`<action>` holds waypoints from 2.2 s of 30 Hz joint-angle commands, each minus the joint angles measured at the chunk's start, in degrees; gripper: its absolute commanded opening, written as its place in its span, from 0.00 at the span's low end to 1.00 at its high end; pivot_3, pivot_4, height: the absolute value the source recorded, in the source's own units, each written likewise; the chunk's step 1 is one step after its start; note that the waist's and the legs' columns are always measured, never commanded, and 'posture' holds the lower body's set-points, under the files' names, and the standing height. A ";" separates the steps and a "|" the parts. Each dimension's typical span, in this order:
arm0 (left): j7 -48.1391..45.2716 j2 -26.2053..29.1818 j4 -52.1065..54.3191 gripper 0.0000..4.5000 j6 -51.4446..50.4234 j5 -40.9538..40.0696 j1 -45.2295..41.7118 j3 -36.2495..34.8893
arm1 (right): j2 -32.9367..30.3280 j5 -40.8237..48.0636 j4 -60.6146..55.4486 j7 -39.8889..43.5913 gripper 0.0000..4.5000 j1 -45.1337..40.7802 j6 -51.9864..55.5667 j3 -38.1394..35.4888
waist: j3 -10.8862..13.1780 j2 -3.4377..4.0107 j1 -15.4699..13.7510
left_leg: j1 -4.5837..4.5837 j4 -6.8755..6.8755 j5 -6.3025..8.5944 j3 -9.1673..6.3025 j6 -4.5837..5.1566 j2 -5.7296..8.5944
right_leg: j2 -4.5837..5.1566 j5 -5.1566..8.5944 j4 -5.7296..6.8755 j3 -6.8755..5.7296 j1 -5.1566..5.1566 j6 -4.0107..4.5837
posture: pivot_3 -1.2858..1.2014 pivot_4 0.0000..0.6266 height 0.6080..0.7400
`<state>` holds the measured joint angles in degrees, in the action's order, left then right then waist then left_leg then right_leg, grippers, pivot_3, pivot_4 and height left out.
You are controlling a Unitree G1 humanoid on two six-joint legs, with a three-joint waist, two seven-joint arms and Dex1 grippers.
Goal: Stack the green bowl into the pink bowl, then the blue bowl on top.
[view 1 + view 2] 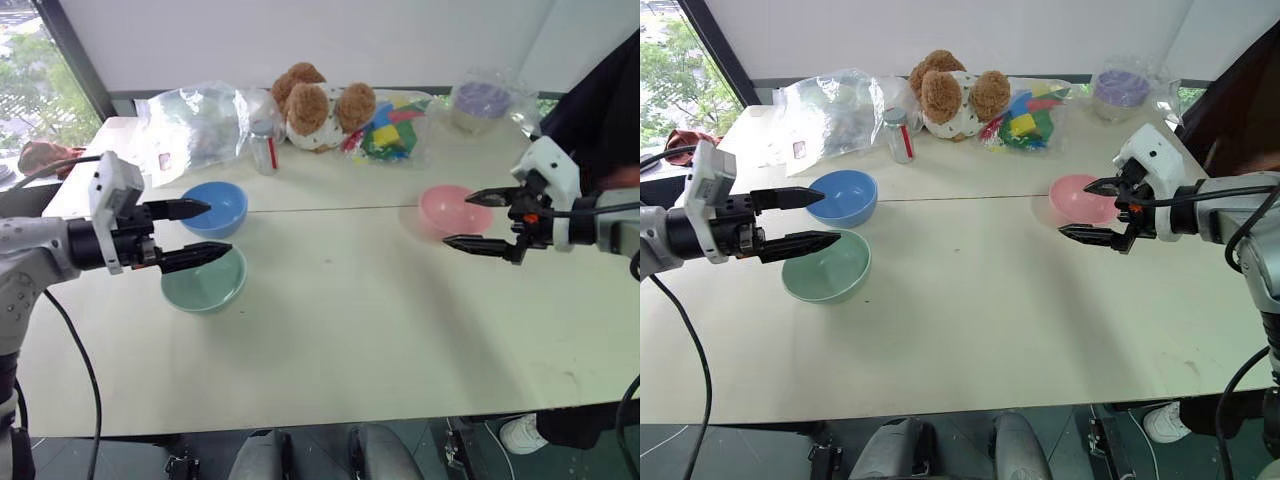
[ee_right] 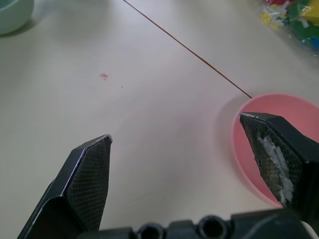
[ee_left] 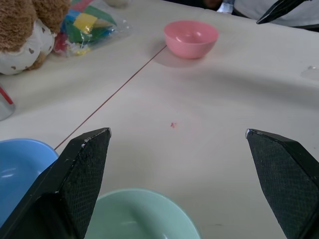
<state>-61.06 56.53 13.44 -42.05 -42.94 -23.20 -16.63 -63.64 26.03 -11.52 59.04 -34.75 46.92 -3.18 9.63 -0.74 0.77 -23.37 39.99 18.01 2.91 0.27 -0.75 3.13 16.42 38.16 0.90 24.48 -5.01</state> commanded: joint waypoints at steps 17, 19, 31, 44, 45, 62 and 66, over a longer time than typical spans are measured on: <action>0.10 0.71 1.11 1.00 0.88 -0.44 0.84 -2.59 | 3.02 -1.79 1.33 0.19 0.99 -5.23 -1.55 2.17 | 0.00 0.00 0.01 | 0.00 0.00 0.00 0.00 0.00 0.00 | 0.00 0.00 0.00 0.00 0.00 0.00 | 0.52 0.24 1.00; 0.08 0.59 1.08 1.00 1.03 -0.38 0.81 -2.40 | 3.26 -2.23 1.57 -0.09 0.99 -5.54 -1.52 2.52 | 0.00 0.00 0.01 | 0.00 0.00 0.00 0.00 0.00 0.00 | 0.00 0.00 0.00 0.00 0.00 0.00 | 0.52 0.24 1.00; 0.31 -0.53 0.73 1.00 1.97 0.22 0.43 -1.31 | 7.46 -9.48 11.41 -3.40 0.99 -10.88 -2.79 8.88 | 0.00 0.00 0.05 | 0.00 0.01 0.00 0.02 -0.01 0.00 | 0.00 0.00 0.00 0.00 0.00 0.00 | 0.52 0.24 1.00; 0.90 -1.22 1.64 1.00 2.41 0.65 0.74 -1.28 | 21.49 -27.79 53.94 -5.26 0.86 -23.65 -23.53 20.70 | 0.00 0.00 0.28 | -0.02 -0.01 -0.13 0.09 -0.23 -0.03 | -0.16 0.00 0.00 0.08 0.07 0.00 | 0.52 0.24 1.00; 1.09 -1.23 1.88 1.00 2.29 0.58 0.95 -1.47 | 22.05 -28.31 55.49 -4.82 0.79 -24.27 -24.54 20.67 | 0.00 0.00 0.35 | -0.02 -0.01 -0.15 0.10 -0.27 -0.03 | -0.16 0.00 0.00 0.09 0.07 0.00 | 0.52 0.24 1.00; 2.24 0.84 3.32 1.00 0.78 -0.95 3.36 -4.91 | 22.72 -25.45 22.24 13.87 0.01 -19.37 -24.25 20.89 | 0.02 0.03 0.35 | -0.02 -0.09 -0.06 0.04 -0.11 -0.11 | -0.18 0.00 0.05 0.09 0.15 0.00 | 0.52 0.24 1.00; 2.12 1.31 2.85 1.00 0.74 -0.93 2.93 -4.54 | 25.04 -23.79 9.96 16.39 0.01 -15.45 -20.98 24.36 | 0.01 0.01 0.23 | -0.02 -0.02 -0.02 0.03 -0.04 -0.10 | -0.15 0.00 0.05 0.06 0.08 0.00 | 0.52 0.24 1.00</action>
<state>-58.67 56.76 15.84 -41.27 -43.22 -19.52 -19.29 -38.89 1.14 2.79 74.68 -50.18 24.77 20.81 9.64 -0.73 1.00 -23.38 39.99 17.99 2.94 0.23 -0.84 2.98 16.42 38.21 0.96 24.55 -5.01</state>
